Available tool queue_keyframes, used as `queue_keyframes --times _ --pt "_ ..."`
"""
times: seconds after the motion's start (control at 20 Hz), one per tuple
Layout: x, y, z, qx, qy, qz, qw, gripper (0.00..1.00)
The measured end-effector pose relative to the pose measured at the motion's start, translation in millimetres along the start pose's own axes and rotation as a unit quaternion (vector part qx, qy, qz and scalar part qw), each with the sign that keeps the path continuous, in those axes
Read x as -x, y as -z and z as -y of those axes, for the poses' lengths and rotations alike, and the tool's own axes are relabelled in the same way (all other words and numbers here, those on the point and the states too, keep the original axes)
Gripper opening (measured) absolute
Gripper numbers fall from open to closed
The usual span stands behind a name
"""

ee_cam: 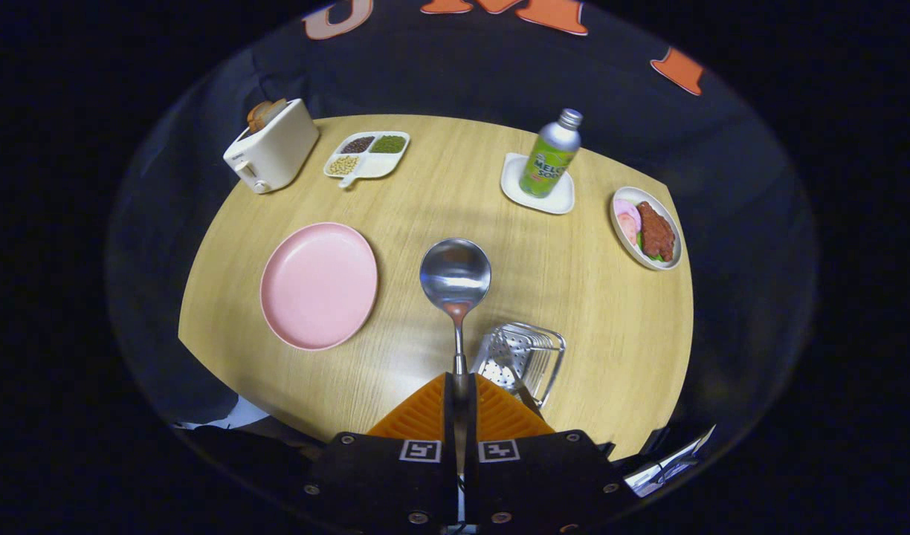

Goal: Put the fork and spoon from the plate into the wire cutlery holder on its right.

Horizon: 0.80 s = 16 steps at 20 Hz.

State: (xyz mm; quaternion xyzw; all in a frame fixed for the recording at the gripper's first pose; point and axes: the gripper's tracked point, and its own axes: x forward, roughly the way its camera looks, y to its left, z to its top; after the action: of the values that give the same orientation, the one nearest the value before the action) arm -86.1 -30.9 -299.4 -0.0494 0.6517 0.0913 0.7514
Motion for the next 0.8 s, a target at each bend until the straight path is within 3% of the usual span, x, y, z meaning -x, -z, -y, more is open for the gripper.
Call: queue_keyframes --times 0.3,0.8 --pt "-1.1 30.9 24.4 -0.011 -0.02 -0.086 0.996 0.04" --pt "-16.3 62.2 33.8 -0.028 -0.054 -0.235 0.97 0.04"
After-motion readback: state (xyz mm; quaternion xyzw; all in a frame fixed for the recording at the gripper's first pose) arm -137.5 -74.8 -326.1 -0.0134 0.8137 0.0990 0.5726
